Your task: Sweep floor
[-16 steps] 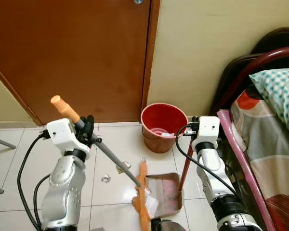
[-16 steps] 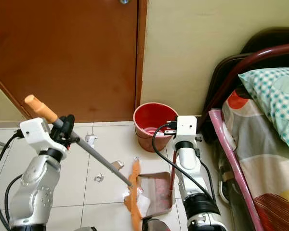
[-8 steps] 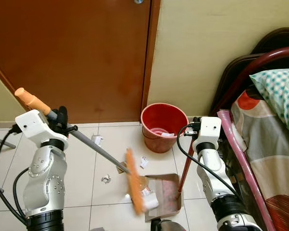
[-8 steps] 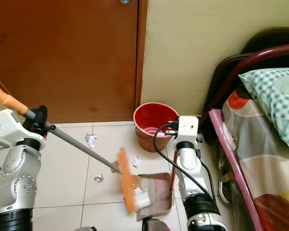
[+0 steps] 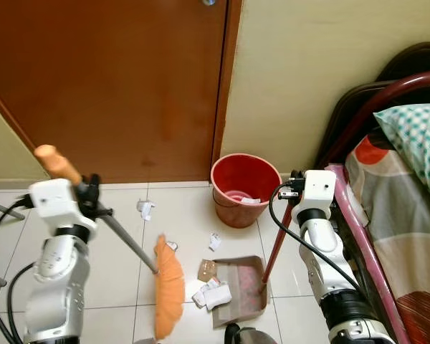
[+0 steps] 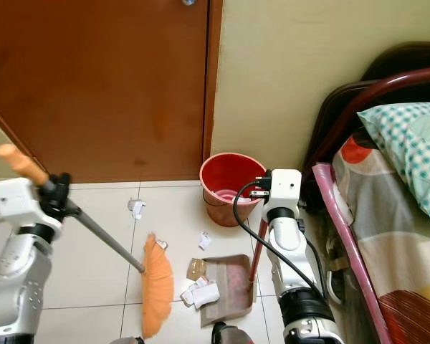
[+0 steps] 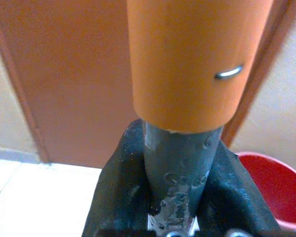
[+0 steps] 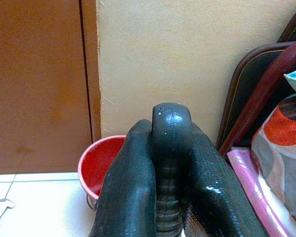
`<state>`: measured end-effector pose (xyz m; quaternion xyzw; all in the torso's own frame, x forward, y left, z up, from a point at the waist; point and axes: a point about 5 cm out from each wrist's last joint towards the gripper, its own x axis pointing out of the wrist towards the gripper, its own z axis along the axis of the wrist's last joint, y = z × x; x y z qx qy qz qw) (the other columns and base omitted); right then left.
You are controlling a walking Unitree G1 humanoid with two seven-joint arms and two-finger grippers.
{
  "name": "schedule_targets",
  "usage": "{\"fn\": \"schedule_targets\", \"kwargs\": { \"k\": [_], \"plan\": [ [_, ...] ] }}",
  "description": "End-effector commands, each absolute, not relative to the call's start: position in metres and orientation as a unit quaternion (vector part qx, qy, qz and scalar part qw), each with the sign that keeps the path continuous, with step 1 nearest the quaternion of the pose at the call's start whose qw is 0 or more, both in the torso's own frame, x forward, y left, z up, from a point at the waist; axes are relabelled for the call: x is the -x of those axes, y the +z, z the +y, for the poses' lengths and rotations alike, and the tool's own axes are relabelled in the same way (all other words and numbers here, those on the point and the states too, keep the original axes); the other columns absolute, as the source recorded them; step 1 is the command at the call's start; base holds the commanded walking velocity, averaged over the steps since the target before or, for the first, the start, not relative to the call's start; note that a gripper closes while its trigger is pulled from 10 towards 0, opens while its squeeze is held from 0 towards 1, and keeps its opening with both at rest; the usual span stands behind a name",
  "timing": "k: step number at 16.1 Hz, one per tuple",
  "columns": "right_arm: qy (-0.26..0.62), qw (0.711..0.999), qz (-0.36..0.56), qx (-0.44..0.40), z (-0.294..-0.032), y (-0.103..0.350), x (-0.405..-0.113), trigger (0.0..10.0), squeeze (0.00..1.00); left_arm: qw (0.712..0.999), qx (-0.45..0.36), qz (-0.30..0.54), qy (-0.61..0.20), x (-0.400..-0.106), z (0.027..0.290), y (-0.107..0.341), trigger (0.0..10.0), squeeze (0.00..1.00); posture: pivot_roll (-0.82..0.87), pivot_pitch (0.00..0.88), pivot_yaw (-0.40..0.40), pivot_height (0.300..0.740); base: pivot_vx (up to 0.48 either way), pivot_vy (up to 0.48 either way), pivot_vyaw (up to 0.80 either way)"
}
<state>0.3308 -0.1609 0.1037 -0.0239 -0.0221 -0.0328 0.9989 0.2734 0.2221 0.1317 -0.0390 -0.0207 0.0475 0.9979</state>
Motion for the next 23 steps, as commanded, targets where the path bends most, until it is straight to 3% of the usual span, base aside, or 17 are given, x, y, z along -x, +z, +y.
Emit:
{"fn": "schedule_targets", "kwargs": {
  "k": [1, 5, 9, 12, 20, 23],
  "plan": [
    [-0.044, 0.998, -0.034, 0.018, -0.166, 0.109, -0.33, 10.0, 0.0, 0.999, 0.02, -0.001, 0.036, -0.27, 0.221, 0.123, 10.0, 0.0, 0.14, 0.156, -0.022, 0.74, 0.0, 0.0, 0.0],
    [-0.059, 0.998, -0.02, 0.002, -0.172, 0.099, -0.325, 10.0, 0.0, 0.999, 0.01, 0.033, -0.002, -0.268, 0.208, 0.102, 10.0, 0.0, 0.21, 0.123, -0.06, 0.74, 0.0, 0.0, 0.0],
    [-0.061, 0.998, -0.02, -0.014, -0.183, 0.1, -0.323, 10.0, 0.0, 1.0, -0.007, 0.019, -0.01, -0.271, 0.198, 0.1, 10.0, 0.0, 0.22, 0.087, -0.077, 0.74, 0.0, 0.0, 0.0],
    [-0.029, 0.999, -0.037, -0.028, -0.175, 0.113, -0.332, 10.0, 0.0, 1.0, -0.017, -0.001, -0.018, -0.281, 0.194, 0.105, 10.0, 0.0, 0.22, 0.052, -0.092, 0.74, 0.0, 0.0, 0.0],
    [-0.01, 0.995, -0.052, -0.087, -0.168, 0.128, -0.342, 10.0, 0.0, 1.0, -0.012, -0.014, -0.007, -0.279, 0.188, 0.106, 10.0, 0.0, 0.18, 0.072, -0.082, 0.74, 0.0, 0.0, 0.0],
    [-0.008, 0.998, -0.054, -0.03, -0.169, 0.126, -0.341, 10.0, 0.0, 0.999, -0.022, -0.016, -0.022, -0.28, 0.181, 0.108, 10.0, 0.0, 0.17, 0.101, -0.053, 0.74, 0.0, 0.0, 0.0]
  ]
}}
